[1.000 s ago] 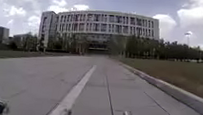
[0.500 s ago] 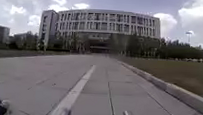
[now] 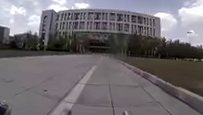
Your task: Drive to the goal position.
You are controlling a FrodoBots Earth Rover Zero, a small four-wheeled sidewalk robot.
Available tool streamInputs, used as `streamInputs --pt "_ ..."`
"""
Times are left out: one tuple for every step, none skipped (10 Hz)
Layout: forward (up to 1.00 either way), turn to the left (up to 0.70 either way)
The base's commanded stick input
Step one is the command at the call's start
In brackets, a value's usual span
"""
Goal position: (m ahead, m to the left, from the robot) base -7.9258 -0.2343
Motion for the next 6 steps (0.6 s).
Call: streamInputs --pt "0.7 0.0" --pt "0.7 0.0" --pt "0.7 0.0" --pt "0.7 0.0" --pt "0.7 0.0" --pt "0.7 0.0"
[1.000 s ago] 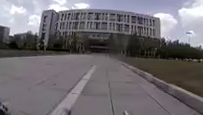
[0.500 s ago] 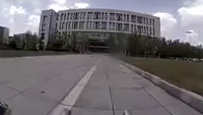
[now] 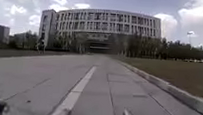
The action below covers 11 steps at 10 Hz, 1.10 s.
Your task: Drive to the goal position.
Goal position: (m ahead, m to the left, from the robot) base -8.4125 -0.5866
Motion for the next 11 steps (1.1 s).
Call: streamInputs --pt "0.7 0.0" --pt "0.7 0.0" --pt "0.7 0.0" --pt "0.7 0.0" --pt "0.7 0.0" --pt "0.7 0.0" --pt "0.7 0.0" --pt "0.7 0.0" --pt "0.7 0.0" --pt "0.7 0.0" --pt "0.7 0.0"
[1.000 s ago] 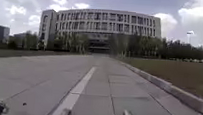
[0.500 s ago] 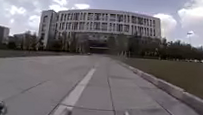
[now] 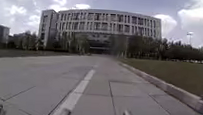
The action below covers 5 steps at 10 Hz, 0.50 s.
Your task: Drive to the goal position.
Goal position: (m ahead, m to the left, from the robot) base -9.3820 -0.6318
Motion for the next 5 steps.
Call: streamInputs --pt "0.7 0.0" --pt "0.7 0.0" --pt "0.7 0.0" --pt "0.7 0.0" --pt "0.7 0.0"
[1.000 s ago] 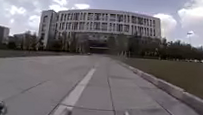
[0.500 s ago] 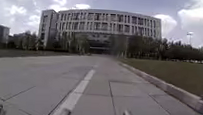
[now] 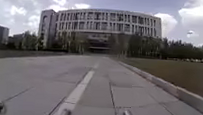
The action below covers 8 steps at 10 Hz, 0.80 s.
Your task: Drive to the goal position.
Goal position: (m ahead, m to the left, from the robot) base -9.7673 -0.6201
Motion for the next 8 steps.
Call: streamInputs --pt "0.7 0.0" --pt "0.7 0.0" --pt "0.7 0.0" --pt "0.7 0.0" --pt "0.7 0.0" --pt "0.7 0.0" --pt "0.7 0.0" --pt "0.7 0.0"
